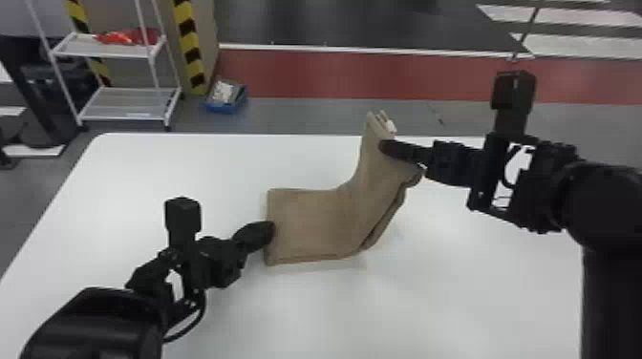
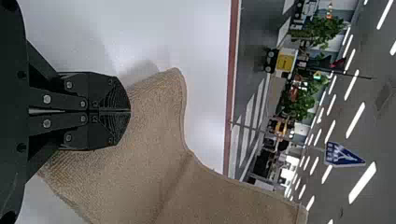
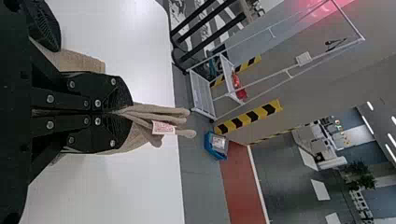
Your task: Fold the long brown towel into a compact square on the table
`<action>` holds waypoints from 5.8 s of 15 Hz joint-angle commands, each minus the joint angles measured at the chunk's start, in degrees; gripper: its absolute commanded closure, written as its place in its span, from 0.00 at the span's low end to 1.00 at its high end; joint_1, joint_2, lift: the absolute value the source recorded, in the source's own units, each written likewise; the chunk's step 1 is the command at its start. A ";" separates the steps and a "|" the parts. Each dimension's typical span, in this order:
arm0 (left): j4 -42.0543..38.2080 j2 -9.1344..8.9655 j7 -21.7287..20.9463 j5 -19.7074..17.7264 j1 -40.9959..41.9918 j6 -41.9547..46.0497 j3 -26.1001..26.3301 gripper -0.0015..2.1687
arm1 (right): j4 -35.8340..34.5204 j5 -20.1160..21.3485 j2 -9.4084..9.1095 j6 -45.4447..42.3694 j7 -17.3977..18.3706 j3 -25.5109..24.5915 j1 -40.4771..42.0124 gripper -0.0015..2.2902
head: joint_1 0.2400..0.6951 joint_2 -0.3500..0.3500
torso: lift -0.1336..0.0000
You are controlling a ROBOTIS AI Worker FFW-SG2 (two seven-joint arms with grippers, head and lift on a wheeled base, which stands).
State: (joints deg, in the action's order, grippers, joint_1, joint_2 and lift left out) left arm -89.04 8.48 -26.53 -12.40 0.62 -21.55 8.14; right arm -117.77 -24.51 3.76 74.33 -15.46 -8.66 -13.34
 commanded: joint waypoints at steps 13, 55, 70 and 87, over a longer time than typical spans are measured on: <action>-0.79 -0.04 0.08 0.27 0.70 -0.92 0.21 0.64 | 9.23 5.17 -3.23 -7.40 4.12 15.86 2.44 0.58 | 1.00 0.56 | 0.08; -8.26 2.07 -1.24 -9.40 7.65 6.99 -17.01 0.59 | 3.34 9.30 -0.77 -15.83 -7.83 5.76 22.13 0.85 | 1.00 0.64 | 0.08; -5.97 2.51 -1.77 -8.43 7.21 8.22 -14.91 0.59 | 36.30 16.60 -3.23 -28.32 -1.85 11.64 -4.24 0.85 | 1.00 0.69 | 0.08; 12.75 1.72 1.57 -0.26 -2.46 22.64 0.21 0.59 | 5.01 -9.94 0.11 -19.35 -14.42 -21.67 25.29 0.85 | 1.00 0.27 | 0.08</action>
State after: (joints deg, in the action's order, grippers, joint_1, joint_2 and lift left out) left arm -75.89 10.26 -24.95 -12.71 -2.25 1.26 7.24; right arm -112.43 -34.38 4.04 54.39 -29.77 -30.42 11.82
